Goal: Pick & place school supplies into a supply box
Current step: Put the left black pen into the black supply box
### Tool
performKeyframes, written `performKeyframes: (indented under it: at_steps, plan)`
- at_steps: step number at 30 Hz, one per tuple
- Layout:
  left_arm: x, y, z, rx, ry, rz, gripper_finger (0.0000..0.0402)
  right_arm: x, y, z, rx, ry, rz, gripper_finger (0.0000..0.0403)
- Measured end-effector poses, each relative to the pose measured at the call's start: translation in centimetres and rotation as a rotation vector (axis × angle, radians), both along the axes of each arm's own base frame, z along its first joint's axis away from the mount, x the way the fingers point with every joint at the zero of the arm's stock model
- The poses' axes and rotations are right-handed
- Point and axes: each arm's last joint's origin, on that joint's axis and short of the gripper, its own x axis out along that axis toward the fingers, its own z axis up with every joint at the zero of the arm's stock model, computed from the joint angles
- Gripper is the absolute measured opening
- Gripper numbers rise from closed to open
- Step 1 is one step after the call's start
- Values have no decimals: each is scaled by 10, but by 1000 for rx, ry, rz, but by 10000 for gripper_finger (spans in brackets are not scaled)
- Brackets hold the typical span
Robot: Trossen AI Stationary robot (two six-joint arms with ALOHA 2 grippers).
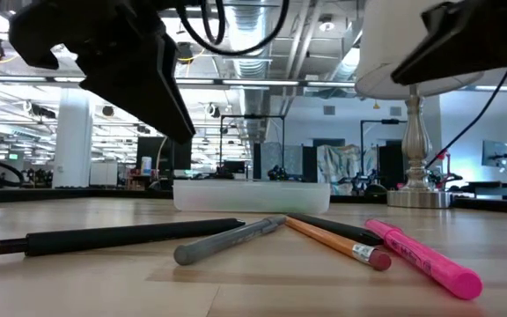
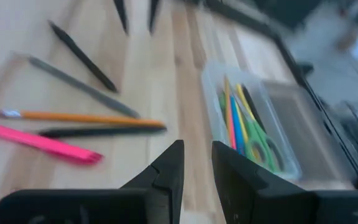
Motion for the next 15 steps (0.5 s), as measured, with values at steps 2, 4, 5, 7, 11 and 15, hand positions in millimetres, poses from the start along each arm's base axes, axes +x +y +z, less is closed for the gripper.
performKeyframes:
  at_steps: [2,4,5,7,11,15]
  plan:
    - [2,3,-1,-32,17,-1,132,-10,-5,-5,18,-74,56,77]
    - [4,6,-1,-70,28,3,132,-19,-11,-9,50,-142,120,77]
    - [5,6,-1,-92,30,2,132,-22,-14,-10,67,-179,144,77]
    - [7,8,-1,-139,35,3,132,-27,-18,-12,88,-240,172,77]
    - [10,11,-1,-202,48,23,132,-32,-23,-18,94,-296,189,77]
    - [14,11,0,-266,28,14,132,-33,-22,-25,97,-281,232,77]
